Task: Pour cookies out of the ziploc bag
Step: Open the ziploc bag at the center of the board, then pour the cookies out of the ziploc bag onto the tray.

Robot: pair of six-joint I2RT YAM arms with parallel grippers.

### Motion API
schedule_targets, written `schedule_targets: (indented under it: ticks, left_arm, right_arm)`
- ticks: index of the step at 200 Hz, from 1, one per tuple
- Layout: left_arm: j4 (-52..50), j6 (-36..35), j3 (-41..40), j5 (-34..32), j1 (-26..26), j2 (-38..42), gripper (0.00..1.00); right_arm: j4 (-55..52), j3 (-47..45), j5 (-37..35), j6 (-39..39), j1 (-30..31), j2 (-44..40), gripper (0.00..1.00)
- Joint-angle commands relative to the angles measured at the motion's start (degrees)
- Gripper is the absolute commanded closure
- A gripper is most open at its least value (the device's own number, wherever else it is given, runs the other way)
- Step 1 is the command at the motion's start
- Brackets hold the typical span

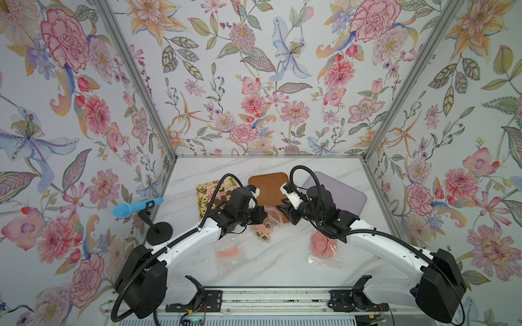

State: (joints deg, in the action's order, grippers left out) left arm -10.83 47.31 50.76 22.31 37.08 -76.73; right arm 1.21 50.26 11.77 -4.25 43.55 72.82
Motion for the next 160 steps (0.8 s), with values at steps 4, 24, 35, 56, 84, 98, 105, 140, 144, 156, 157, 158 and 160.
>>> schedule_targets:
  ticks: [4, 24, 35, 56, 84, 98, 105, 140, 144, 156, 157, 158, 160]
  left_arm:
    - [0.20, -1.11, 1.62, 0.80, -0.60, -0.08, 1.00]
    - [0.31, -1.07, 1.70, 1.08, -0.58, 0.34, 1.00]
    - [0.13, -1.18, 1.84, 1.09, -0.54, 0.59, 1.00]
    - [-0.06, -1.34, 1.88, 1.17, -0.61, 0.79, 1.00]
    - [-0.09, -1.42, 1.80, 1.34, -0.59, 1.23, 1.00]
    - [-0.11, -1.47, 1.93, 1.59, -0.69, 1.32, 1.00]
    - [-0.24, -1.57, 1.97, 1.67, -0.69, 1.38, 1.00]
    - [-0.41, -1.69, 1.67, 2.04, -0.69, 1.84, 1.00]
    - [-0.40, -1.70, 1.62, 2.08, -0.69, 1.87, 1.00]
    - [-0.42, -1.68, 1.47, 2.00, -0.67, 2.07, 1.00]
    - [-0.42, -1.65, 1.46, 1.97, -0.73, 2.13, 1.00]
    - [-0.38, -1.63, 1.41, 1.96, -0.67, 2.17, 1.00]
    - [-0.34, -1.68, 1.37, 1.96, -0.75, 2.12, 1.00]
  right_arm:
    - [2.24, -3.32, 3.57, -3.95, 2.45, 0.38, 0.59]
    - [1.93, -3.02, 3.02, -4.42, 3.20, 2.13, 0.57]
    - [2.24, -2.92, 2.67, -4.71, 3.63, 3.05, 0.56]
    - [2.56, -2.42, 1.67, -5.57, 4.47, 4.78, 0.54]
    - [1.64, -1.13, -1.54, -6.71, 5.62, 7.60, 0.53]
    - [2.57, -1.20, -3.10, -6.53, 5.84, 8.50, 0.53]
    - [3.05, -1.17, -3.73, -6.30, 5.90, 8.88, 0.53]
    - [4.20, -0.17, -6.44, -5.94, 6.16, 10.62, 0.53]
    - [4.33, -0.12, -6.61, -5.94, 6.14, 10.70, 0.53]
    - [4.83, 0.14, -6.04, -6.36, 6.20, 10.99, 0.54]
    - [4.80, 0.16, -6.05, -6.37, 6.15, 11.05, 0.54]
    - [4.78, 0.18, -6.05, -6.42, 6.17, 11.09, 0.55]
    - [4.79, 0.25, -5.97, -6.46, 6.19, 11.15, 0.55]
